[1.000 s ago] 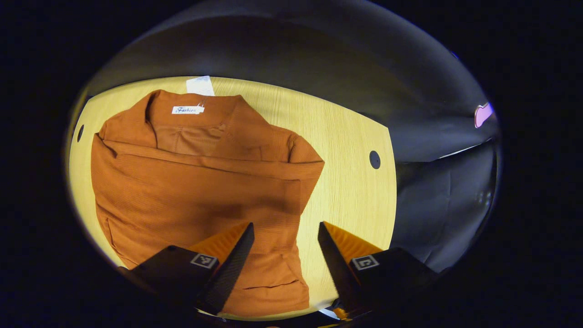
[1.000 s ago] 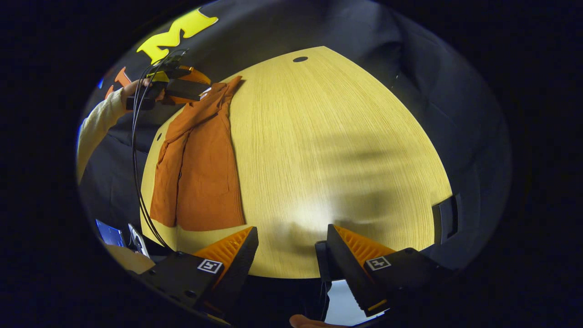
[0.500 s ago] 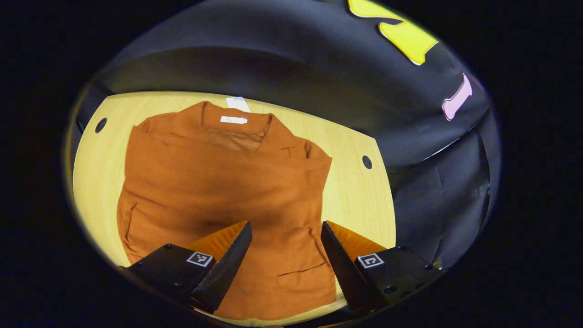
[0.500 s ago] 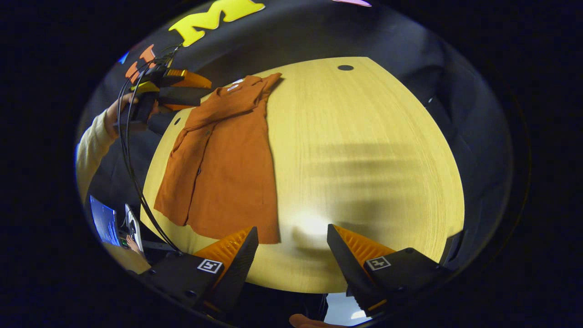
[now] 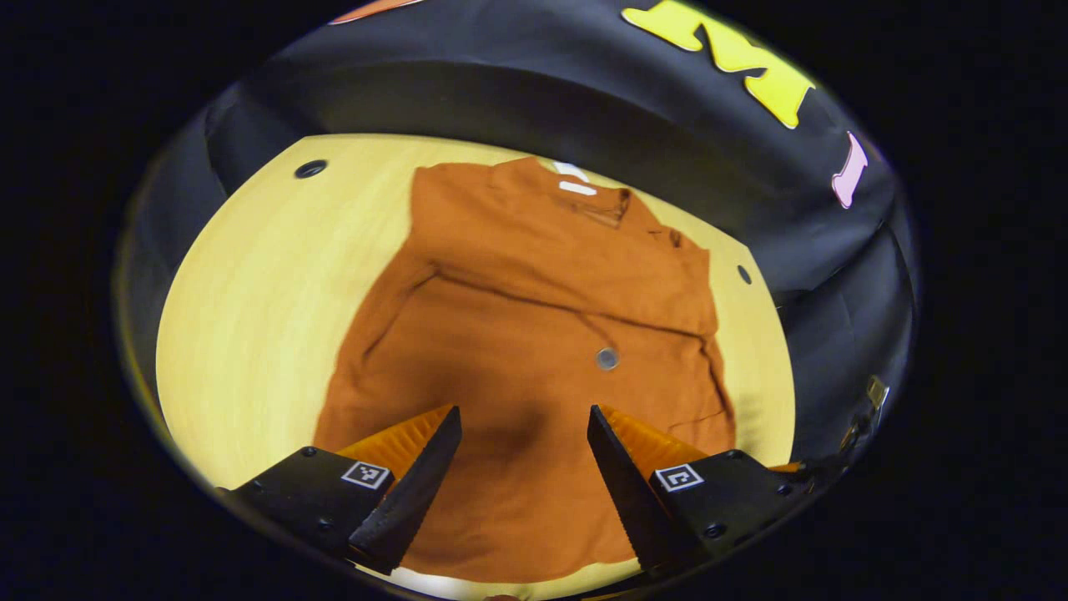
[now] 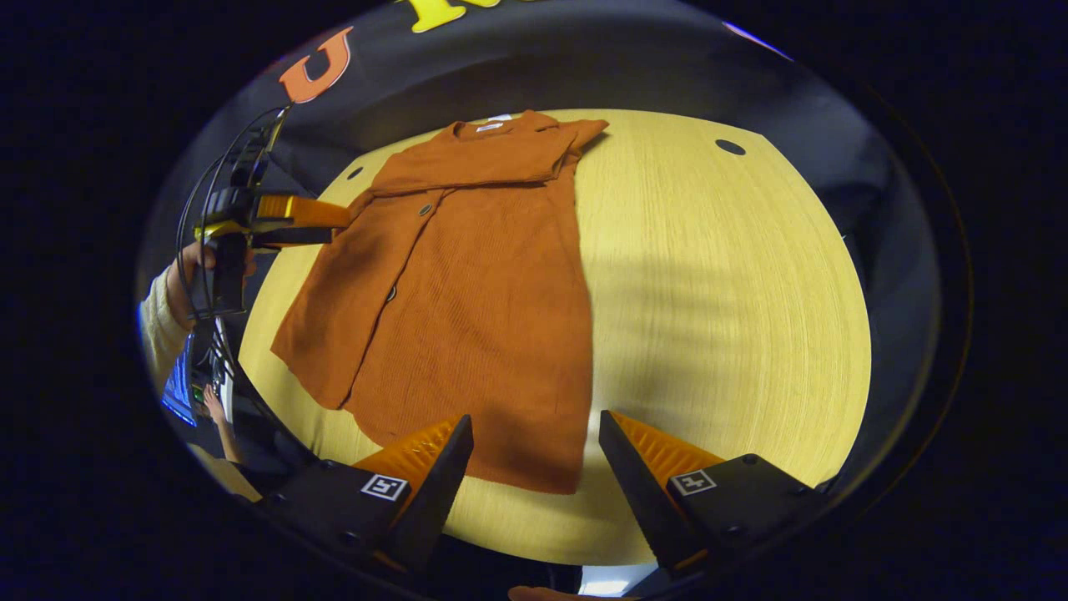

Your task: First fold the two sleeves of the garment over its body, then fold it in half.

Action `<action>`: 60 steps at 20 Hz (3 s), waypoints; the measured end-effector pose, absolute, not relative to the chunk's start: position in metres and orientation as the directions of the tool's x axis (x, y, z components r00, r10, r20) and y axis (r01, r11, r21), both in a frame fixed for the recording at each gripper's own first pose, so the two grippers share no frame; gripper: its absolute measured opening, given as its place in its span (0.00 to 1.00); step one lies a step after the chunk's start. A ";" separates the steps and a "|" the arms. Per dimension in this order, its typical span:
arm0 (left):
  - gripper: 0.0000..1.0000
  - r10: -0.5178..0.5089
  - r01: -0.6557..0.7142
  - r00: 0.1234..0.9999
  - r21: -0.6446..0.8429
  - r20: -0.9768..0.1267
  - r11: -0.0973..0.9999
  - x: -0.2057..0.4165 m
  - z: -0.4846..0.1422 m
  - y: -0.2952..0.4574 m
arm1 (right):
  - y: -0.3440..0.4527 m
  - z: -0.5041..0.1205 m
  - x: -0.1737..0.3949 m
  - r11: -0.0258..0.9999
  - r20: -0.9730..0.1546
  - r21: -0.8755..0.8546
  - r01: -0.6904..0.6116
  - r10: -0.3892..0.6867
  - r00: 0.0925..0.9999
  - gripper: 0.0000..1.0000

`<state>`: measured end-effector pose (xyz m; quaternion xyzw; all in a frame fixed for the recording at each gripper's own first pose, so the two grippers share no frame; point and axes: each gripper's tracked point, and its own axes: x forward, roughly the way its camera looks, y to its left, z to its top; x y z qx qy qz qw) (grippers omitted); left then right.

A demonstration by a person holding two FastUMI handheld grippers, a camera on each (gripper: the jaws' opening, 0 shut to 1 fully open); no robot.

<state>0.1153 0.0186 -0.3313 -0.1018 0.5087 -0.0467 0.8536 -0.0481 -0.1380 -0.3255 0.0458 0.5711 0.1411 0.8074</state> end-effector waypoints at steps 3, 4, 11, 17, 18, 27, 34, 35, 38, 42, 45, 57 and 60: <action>0.99 -0.100 -0.036 0.495 -0.135 -0.863 0.990 0.088 -0.347 0.075 | -0.137 -0.332 -0.044 0.960 -0.921 0.218 -0.178 0.262 0.287 0.98; 0.99 -0.088 -0.039 0.488 -0.123 -0.868 0.992 0.079 -0.349 0.087 | -0.139 -0.335 -0.043 0.962 -0.925 0.207 -0.177 0.252 0.284 0.98; 0.99 -0.154 -0.010 0.344 -0.168 -0.926 0.986 0.020 -0.363 0.123 | -0.165 -0.344 -0.053 0.957 -0.942 0.231 -0.177 0.266 0.206 0.98; 0.99 -0.419 -0.097 0.164 -0.438 -0.893 0.894 0.011 -0.343 0.109 | -0.182 -0.355 -0.077 0.912 -0.912 0.400 -0.093 0.406 0.058 0.98; 0.99 -0.478 -0.116 0.128 -0.492 -0.869 0.863 0.009 -0.338 0.102 | -0.178 -0.353 -0.080 0.889 -0.890 0.452 -0.067 0.455 0.034 0.98; 0.90 -0.709 -0.150 -0.011 -0.700 -0.705 0.698 0.002 -0.316 0.076 | -0.147 -0.349 -0.094 0.822 -0.819 0.568 0.022 0.568 -0.085 0.93; 0.87 -0.749 -0.090 -0.031 -0.745 -0.662 0.661 -0.002 -0.315 0.063 | -0.130 -0.350 -0.087 0.801 -0.798 0.592 0.084 0.598 -0.075 0.89; 0.84 -0.744 -0.096 -0.032 -0.739 -0.667 0.666 -0.002 -0.315 0.066 | -0.131 -0.352 -0.086 0.802 -0.800 0.588 0.100 0.596 -0.072 0.86; 0.63 -0.753 -0.128 -0.020 -0.746 -0.657 0.654 -0.001 -0.314 0.063 | -0.134 -0.356 -0.084 0.804 -0.807 0.576 0.146 0.588 -0.057 0.76; 0.25 -0.746 -0.153 -0.040 -0.734 -0.665 0.662 -0.007 -0.329 0.055 | -0.135 -0.361 -0.087 0.838 -0.839 0.532 0.123 0.541 -0.056 0.60; 0.11 -0.733 -0.193 -0.062 -0.712 -0.677 0.675 -0.015 -0.332 0.051 | -0.136 -0.365 -0.085 0.851 -0.852 0.512 0.118 0.521 -0.060 0.48; 0.05 -0.583 -0.057 0.004 -0.582 -0.813 0.811 -0.015 -0.338 0.058 | -0.135 -0.368 -0.085 0.864 -0.862 0.495 0.090 0.502 -0.073 0.08; 0.03 -0.538 -0.038 0.018 -0.539 -0.843 0.842 -0.019 -0.337 0.058 | -0.133 -0.368 -0.087 0.879 -0.874 0.475 0.048 0.478 -0.086 0.07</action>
